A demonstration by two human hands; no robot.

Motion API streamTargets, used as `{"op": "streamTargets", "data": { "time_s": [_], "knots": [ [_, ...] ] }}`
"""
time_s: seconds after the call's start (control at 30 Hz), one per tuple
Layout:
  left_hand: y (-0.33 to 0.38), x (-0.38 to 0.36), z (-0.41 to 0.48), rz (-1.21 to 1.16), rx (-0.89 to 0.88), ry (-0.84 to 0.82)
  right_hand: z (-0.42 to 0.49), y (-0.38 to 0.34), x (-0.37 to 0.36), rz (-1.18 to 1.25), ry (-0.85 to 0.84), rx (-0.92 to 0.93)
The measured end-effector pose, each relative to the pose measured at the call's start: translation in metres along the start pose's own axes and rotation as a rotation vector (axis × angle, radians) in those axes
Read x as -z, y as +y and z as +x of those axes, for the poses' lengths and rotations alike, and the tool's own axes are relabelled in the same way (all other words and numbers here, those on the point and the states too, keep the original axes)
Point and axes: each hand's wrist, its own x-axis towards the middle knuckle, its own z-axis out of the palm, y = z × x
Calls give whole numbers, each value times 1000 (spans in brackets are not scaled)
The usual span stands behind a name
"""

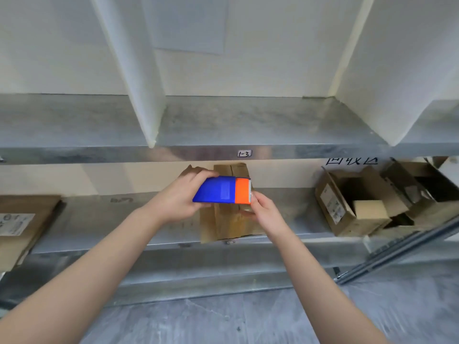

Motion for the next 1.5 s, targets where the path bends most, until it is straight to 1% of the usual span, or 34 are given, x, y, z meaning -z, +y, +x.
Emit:
{"op": "streamTargets", "data": {
  "time_s": [0.2,0.33,0.4,0.5,0.67,0.87,0.93,1.07,1.17,1.3,1.43,1.5],
  "knots": [
    [36,-32,13,-26,121,11,1,5,50,92,-45,-34],
    [46,-38,13,-35,176,0,8,8,58,257,-84,-114],
    [44,-40,13,-24,194,-12,12,8,57,302,-95,-147],
    [40,-40,13,-6,215,-26,17,11,55,267,-97,-141],
    [32,-38,12,8,224,-27,23,15,43,231,-43,-139],
    [23,-36,8,26,196,-43,24,18,31,95,89,-93],
    [22,-35,6,19,193,-39,24,20,29,144,68,-130],
    [25,-36,4,-1,172,-28,22,24,25,325,39,-201],
    [24,-37,3,4,150,-27,20,26,24,348,47,-203],
    [23,-35,0,-13,188,-33,18,28,25,367,25,-187],
    [23,-36,0,1,178,-33,19,28,23,264,58,-152],
    [24,-37,-1,11,176,-27,18,27,22,137,106,-94]
  ]
}}
